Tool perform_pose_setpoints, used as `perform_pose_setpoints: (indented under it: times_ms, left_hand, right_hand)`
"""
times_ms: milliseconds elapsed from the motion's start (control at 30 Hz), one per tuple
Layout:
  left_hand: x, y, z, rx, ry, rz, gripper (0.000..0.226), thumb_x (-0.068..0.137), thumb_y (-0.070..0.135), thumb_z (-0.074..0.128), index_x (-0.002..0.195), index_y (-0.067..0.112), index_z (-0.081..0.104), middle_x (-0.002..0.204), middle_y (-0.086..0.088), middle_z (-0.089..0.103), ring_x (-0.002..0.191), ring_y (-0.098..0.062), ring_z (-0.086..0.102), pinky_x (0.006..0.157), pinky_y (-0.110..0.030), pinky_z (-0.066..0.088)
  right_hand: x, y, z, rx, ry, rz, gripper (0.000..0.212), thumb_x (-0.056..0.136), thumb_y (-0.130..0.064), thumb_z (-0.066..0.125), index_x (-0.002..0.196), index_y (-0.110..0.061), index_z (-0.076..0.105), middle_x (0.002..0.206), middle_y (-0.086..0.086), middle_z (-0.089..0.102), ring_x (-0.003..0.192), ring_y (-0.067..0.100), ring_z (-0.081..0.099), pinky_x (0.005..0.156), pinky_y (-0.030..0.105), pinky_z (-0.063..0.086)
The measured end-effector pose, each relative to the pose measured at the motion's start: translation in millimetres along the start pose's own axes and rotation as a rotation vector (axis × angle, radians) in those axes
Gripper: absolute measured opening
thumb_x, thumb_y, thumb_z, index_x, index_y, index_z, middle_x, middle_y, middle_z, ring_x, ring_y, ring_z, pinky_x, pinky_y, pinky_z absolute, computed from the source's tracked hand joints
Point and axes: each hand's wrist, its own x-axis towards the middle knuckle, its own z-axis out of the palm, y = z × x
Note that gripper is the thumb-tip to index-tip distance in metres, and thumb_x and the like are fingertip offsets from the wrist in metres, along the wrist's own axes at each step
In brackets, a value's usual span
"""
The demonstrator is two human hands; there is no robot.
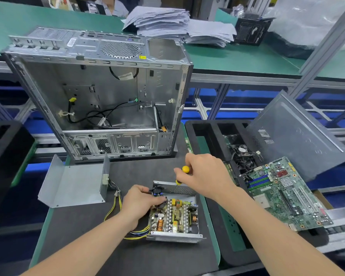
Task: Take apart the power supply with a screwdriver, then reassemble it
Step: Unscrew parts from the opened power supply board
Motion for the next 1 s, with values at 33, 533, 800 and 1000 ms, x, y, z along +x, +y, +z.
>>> perform_pose_setpoints:
  times_ms: [33,533,800,1000]
  left_hand:
    - [0,-1,2,0.006,0.010,-0.005,0.064,0.055,0.030,0.104,0.102,0.017,0.063,0.096,-0.003,0.075,0.088,-0.019,0.071,0.081,-0.037,0.058]
    - [19,-7,5,0.006,-0.157,-0.089,0.018,0.082,0.010,0.077,0.096,-0.001,0.078,0.090,-0.022,0.078,0.073,-0.023,0.063,0.073,-0.034,0.047]
    - [16,-10,12,0.081,-0.043,-0.012,0.015,0.080,0.028,0.074,0.083,0.014,0.079,0.077,-0.010,0.078,0.065,-0.020,0.065,0.064,-0.034,0.053]
    - [11,-7,18,0.081,0.041,0.003,0.014,0.078,0.024,0.077,0.079,0.010,0.079,0.070,-0.006,0.077,0.063,-0.018,0.064,0.061,-0.030,0.053]
  right_hand:
    - [0,1,1,-0.001,-0.005,0.001,0.047,0.095,-0.060,0.053,0.077,-0.017,0.050,0.063,-0.001,0.056,0.064,0.022,0.058,0.057,0.034,0.047]
    - [-4,10,3,0.007,-0.032,0.008,0.048,0.096,-0.062,0.052,0.076,-0.018,0.050,0.062,-0.001,0.057,0.061,0.021,0.059,0.057,0.036,0.052]
    - [-6,12,6,0.037,-0.042,0.000,0.047,0.096,-0.059,0.055,0.073,-0.020,0.046,0.060,-0.002,0.053,0.062,0.021,0.057,0.054,0.033,0.047]
    - [-7,8,8,0.072,-0.063,0.010,0.045,0.095,-0.058,0.056,0.076,-0.018,0.050,0.062,-0.002,0.055,0.066,0.023,0.058,0.061,0.036,0.052]
